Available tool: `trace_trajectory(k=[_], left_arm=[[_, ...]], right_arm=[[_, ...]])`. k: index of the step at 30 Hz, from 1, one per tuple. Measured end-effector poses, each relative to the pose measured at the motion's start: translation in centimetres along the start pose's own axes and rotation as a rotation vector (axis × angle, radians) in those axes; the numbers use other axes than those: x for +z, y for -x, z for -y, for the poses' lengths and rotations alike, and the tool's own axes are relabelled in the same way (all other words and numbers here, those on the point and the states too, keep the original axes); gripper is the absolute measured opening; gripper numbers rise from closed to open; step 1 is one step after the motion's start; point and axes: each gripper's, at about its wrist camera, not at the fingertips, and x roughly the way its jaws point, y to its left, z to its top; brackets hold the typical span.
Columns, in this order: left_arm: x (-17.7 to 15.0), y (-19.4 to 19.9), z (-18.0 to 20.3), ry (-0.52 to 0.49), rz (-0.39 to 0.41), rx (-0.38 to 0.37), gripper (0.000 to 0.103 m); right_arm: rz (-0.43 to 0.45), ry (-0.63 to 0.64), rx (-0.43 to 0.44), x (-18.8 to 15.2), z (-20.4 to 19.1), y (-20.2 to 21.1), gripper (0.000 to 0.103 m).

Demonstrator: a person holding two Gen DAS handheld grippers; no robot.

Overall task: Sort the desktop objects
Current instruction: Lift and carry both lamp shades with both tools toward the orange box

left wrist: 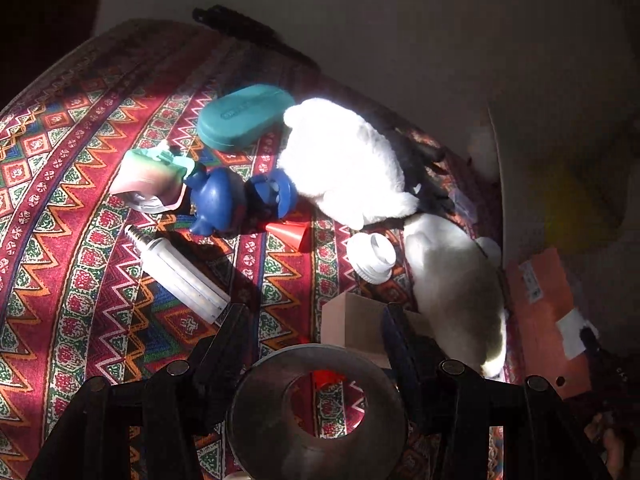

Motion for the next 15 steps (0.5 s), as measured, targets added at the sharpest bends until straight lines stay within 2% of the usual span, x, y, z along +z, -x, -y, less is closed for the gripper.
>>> trace_trajectory(k=[3, 10, 15], left_arm=[[-0.3, 1.0, -0.1, 0.030, 0.004, -0.034, 0.057], [-0.7, 1.7, 0.3, 0.048, 0.008, -0.053, 0.057], [-0.9, 1.9, 1.7, 0.040, 0.009, -0.067, 0.057]], right_arm=[[0.004, 0.007, 0.008, 0.0, -0.3, 0.5, 0.003], [0.016, 0.026, 0.018, 0.3, -0.9, 1.6, 0.003], [0.062, 0.053, 0.025, 1.5, -1.8, 3.3, 0.003]])
